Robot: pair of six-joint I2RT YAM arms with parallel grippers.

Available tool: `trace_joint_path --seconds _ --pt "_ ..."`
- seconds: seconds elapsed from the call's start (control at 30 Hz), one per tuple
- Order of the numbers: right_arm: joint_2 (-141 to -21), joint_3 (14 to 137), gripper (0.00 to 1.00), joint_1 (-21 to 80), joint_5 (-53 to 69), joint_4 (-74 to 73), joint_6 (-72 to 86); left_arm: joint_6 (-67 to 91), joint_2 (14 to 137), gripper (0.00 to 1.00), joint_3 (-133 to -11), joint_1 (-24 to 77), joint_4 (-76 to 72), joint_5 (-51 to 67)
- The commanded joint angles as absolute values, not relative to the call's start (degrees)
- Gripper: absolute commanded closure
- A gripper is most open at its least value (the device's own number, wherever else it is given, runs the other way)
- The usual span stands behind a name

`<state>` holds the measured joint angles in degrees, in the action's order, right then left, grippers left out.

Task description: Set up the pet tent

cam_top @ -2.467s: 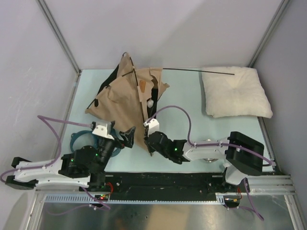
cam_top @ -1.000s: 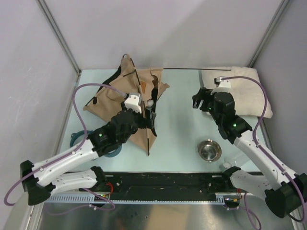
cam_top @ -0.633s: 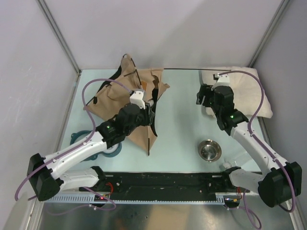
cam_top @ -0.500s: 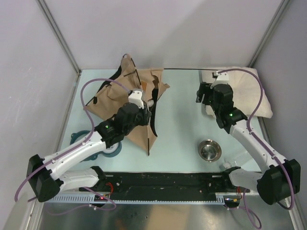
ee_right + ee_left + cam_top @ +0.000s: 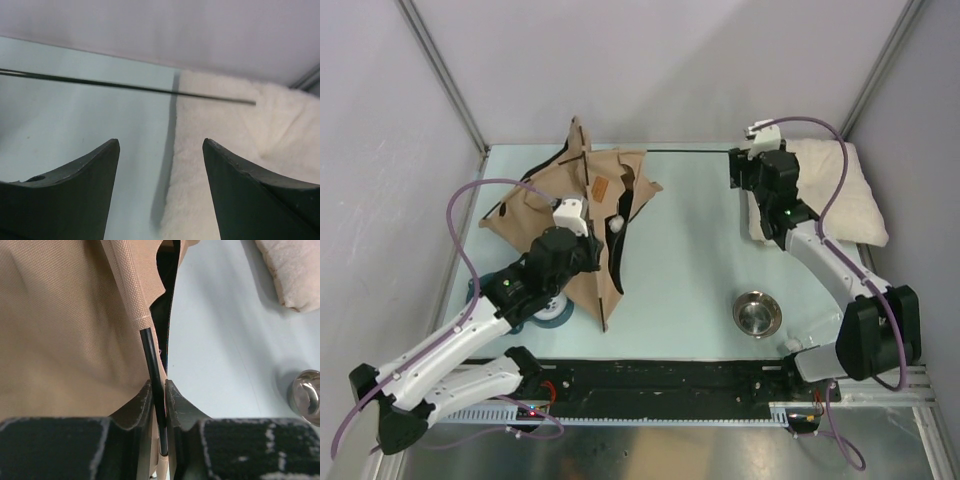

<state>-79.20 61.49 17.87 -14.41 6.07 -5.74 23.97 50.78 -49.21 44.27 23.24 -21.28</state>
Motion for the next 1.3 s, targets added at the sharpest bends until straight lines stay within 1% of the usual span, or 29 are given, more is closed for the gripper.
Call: trace_joint_path --seconds 0.0,0.1,0.23,0.33,0.43,0.63,0.7,0.73,0.77,0.83,0.87,0.9,0.93,1.0,1.23,1.27 --pt "-83.91 66.42 0.27 17.57 -7.73 14.50 -20.93 23.52 48.94 0.81 -48.46 43.69 25.26 -22.96" --pt "-89.45 71.62 0.28 16.96 -3.11 8.22 -29.26 23.17 47.79 0.79 -48.38 43.32 26.22 -23.54" --pt "-95.07 78.25 0.29 15.13 -1.05 -1.49 -36.37 22.69 46.90 0.77 -48.57 42.86 27.26 -23.39" --pt "-97.34 79.02 0.29 13.42 -1.10 -1.05 -39.81 22.59 46.59 0.76 -48.60 42.69 27.72 -23.15" --pt "-100.20 80.21 0.28 12.32 -1.29 2.34 -42.93 22.57 46.69 0.74 -48.67 42.49 28.07 -22.52" --pt "-108.58 88.24 0.29 11.45 -1.82 -0.55 -48.10 23.01 46.93 0.73 -48.55 42.17 28.77 -21.59" --pt "-110.84 90.40 0.39 11.37 -2.12 -2.14 -48.72 23.09 46.89 0.72 -48.46 42.12 28.88 -21.44" --pt "-111.49 91.08 0.48 11.44 -2.47 -2.69 -48.70 23.15 46.87 0.71 -48.49 42.06 28.90 -21.40" --pt "-111.82 91.46 0.54 11.52 -2.77 -3.02 -48.39 23.17 46.94 0.71 -48.50 42.08 28.91 -21.33" --pt "-111.67 91.38 0.73 11.80 -3.48 -3.48 -47.91 23.11 47.05 0.70 -48.67 42.05 28.89 -21.42" --pt "-111.21 90.78 0.87 12.05 -4.20 -3.19 -47.82 23.02 47.03 0.68 -48.94 42.03 28.86 -21.48" --pt "-110.71 89.64 0.93 12.27 -5.05 -2.56 -47.82 22.89 47.07 0.66 -49.26 41.98 28.84 -21.55" --pt "-109.80 88.55 0.97 12.64 -6.08 -1.68 -47.99 22.70 47.13 0.65 -49.55 41.95 28.84 -21.67" --pt "-107.78 85.97 0.99 13.24 -7.74 0.55 -48.16 22.11 47.20 0.62 -50.27 41.86 28.83 -21.90" --pt "-97.87 78.19 1.00 16.02 -11.04 3.47 -45.69 19.25 47.72 0.60 -52.37 41.86 28.66 -24.18" --pt "-96.66 77.59 1.00 16.67 -11.54 3.14 -45.35 19.20 47.33 0.57 -52.55 41.85 28.61 -24.31"
